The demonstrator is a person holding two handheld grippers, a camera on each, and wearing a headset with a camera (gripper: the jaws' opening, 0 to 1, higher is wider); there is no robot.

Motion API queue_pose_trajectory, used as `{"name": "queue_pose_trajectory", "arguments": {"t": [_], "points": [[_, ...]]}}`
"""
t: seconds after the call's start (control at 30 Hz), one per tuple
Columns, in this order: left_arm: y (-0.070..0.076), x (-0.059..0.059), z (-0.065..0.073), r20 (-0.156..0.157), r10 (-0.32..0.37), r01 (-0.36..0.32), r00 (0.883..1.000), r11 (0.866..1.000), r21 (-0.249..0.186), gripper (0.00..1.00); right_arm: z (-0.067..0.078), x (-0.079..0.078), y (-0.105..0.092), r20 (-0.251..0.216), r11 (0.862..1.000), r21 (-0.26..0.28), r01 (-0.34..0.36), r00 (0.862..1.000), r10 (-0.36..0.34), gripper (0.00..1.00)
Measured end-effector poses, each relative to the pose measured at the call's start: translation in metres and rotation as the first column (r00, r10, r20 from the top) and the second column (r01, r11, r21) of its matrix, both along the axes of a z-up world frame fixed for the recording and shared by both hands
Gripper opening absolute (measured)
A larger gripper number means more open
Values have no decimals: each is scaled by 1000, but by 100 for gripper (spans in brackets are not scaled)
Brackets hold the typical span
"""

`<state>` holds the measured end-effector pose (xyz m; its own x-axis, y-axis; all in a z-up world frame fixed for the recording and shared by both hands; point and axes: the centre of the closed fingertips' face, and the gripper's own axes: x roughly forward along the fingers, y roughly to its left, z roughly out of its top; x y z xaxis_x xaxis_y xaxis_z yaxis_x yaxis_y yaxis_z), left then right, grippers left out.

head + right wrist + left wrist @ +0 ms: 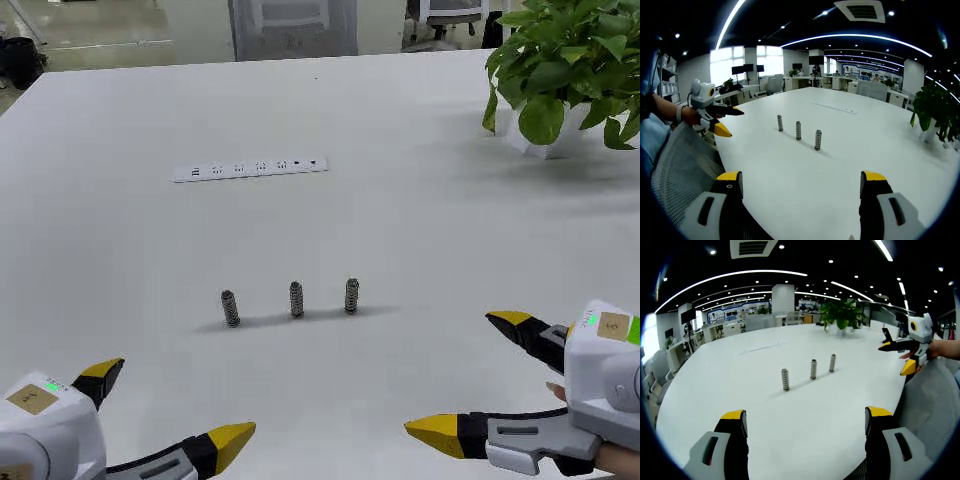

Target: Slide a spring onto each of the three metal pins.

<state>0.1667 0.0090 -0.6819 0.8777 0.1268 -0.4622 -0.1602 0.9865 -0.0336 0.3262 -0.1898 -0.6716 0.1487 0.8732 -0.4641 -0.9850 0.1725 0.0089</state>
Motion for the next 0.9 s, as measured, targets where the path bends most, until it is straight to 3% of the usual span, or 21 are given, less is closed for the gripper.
{"name": "queue_pose_trajectory", "arguments": {"t": [0.13, 0.5, 0.7, 0.9], "points": [[-4, -1, -7, -34, -19, 18, 999, 1000, -6, 100, -3, -2, 0, -6, 1000, -11, -8, 1000, 8, 99], [-3, -3, -10, -42, -5, 4, 999, 999, -34, 100, -7, -5, 1, -16, 999, -26, -20, 1000, 19, 98], [-8, 0, -14, -70, -40, 38, 997, 999, -23, 100, -4, -3, 0, -30, 1000, -13, 3, 1000, -3, 98], [-7, -2, -15, -80, -16, 13, 997, 999, -35, 100, -5, 2, 0, -52, 1000, -5, 26, 998, -26, 97]]}}
